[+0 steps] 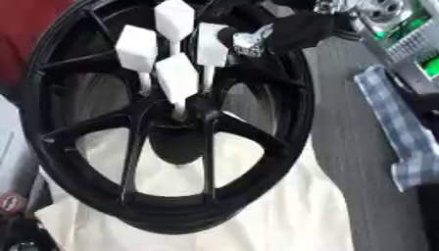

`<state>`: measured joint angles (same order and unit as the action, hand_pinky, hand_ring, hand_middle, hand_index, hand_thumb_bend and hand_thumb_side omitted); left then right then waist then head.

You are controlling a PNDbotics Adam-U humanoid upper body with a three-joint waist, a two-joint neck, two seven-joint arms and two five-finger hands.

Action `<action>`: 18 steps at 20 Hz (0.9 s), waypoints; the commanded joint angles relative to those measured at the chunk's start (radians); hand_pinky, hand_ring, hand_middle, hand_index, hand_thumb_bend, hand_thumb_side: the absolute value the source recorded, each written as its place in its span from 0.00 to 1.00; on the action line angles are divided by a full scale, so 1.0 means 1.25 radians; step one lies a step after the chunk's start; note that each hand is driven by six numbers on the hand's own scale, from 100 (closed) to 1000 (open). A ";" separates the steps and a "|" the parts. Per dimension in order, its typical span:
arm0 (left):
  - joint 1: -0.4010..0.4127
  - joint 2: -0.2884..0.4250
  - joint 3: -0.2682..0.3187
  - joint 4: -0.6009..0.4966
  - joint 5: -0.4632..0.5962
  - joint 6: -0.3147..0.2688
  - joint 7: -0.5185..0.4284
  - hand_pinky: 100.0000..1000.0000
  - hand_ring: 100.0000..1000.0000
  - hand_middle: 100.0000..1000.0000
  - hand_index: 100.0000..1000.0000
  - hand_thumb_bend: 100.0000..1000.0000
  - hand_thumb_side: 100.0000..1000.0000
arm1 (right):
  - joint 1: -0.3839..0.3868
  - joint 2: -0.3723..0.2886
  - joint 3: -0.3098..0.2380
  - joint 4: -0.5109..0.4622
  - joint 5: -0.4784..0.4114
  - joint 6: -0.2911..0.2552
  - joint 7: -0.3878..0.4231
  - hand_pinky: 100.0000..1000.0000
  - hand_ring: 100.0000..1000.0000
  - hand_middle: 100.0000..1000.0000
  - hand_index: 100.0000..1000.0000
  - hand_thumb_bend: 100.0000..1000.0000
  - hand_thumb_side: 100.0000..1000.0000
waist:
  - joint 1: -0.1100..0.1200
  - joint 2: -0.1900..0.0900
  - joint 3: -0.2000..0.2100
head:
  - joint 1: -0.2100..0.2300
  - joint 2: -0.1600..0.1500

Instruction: Pull the pin out of the wheel hub.

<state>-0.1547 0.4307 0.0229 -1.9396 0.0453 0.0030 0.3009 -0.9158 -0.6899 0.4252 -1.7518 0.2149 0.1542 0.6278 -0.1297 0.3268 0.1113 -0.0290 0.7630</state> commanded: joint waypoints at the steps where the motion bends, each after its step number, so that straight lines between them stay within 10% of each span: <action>1: -0.007 0.013 0.006 -0.009 0.002 -0.001 -0.004 0.84 0.70 0.61 0.76 0.00 0.70 | -0.015 -0.011 -0.009 -0.010 0.005 -0.001 -0.001 0.93 0.96 0.83 0.89 0.14 0.65 | 0.005 -0.013 0.001 | -0.010 -0.010; 18: -0.015 0.010 0.005 -0.012 0.004 0.000 -0.007 0.84 0.70 0.60 0.76 0.00 0.71 | -0.011 -0.004 0.004 0.015 0.062 -0.028 0.020 0.92 0.96 0.83 0.90 0.24 0.63 | -0.004 0.004 0.014 | -0.016 -0.011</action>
<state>-0.1621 0.4300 0.0229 -1.9397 0.0481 0.0047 0.2955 -0.9152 -0.6816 0.4382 -1.7325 0.2794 0.1254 0.6524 -0.1403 0.3475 0.1298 -0.0467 0.7546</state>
